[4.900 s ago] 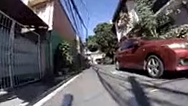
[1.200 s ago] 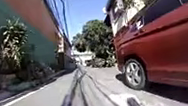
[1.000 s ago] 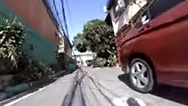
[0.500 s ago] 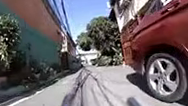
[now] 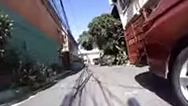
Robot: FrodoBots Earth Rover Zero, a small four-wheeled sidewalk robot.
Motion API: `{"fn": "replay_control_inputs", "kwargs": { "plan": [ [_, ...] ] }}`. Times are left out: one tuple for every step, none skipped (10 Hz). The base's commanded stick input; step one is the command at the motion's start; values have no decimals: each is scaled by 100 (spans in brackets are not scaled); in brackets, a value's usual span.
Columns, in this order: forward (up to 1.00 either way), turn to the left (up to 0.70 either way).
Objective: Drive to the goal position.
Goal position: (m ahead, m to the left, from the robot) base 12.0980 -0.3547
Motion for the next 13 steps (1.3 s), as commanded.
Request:
{"fn": "replay_control_inputs", "kwargs": {
  "plan": [
    [100,4],
    [100,1],
    [100,-26],
    [100,-39],
    [100,-37],
    [100,-40],
    [100,-40],
    [100,-40],
    [100,-40],
    [100,-40],
    [100,-37],
    [100,-29],
    [100,-21]
  ]
}}
